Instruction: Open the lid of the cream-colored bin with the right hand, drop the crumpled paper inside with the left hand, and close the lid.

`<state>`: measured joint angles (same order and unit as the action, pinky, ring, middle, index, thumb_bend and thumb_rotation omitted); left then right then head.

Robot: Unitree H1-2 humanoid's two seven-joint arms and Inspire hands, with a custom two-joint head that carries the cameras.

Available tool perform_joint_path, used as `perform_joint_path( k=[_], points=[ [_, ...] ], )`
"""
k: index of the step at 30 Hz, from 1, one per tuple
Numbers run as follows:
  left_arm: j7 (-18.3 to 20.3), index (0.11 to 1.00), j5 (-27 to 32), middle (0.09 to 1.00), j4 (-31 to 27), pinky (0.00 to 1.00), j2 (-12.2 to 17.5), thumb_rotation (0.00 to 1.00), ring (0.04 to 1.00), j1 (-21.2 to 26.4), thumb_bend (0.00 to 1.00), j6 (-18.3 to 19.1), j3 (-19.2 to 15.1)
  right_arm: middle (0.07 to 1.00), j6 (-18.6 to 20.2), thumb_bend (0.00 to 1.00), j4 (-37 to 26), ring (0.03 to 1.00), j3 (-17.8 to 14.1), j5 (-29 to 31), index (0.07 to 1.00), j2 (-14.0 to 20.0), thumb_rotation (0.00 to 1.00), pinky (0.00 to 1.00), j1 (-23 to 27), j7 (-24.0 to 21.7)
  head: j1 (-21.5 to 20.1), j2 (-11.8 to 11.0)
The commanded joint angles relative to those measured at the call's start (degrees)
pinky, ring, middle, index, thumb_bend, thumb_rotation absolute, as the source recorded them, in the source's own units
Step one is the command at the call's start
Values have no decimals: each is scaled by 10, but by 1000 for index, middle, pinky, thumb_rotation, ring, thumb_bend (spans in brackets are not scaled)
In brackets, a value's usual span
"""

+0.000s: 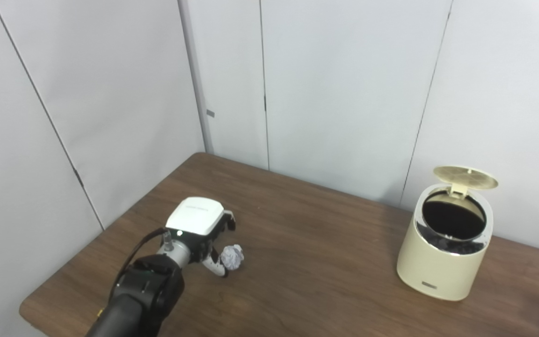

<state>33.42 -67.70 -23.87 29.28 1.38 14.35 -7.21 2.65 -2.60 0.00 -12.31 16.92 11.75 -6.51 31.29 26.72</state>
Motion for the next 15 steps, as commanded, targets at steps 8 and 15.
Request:
perform_joint_path(
  k=[8,15],
  points=[
    [-32,719,-19,705,30,533,8,187,657,20,847,6,21,822,12,973,-38,645,4,-4,812,5,647,309,12,-3,-2,4],
    [-49,709,-12,690,57,536,14,200,648,23,840,4,28,834,16,949,-42,662,5,-5,825,3,639,313,9,-1,-6,7]
  ],
)
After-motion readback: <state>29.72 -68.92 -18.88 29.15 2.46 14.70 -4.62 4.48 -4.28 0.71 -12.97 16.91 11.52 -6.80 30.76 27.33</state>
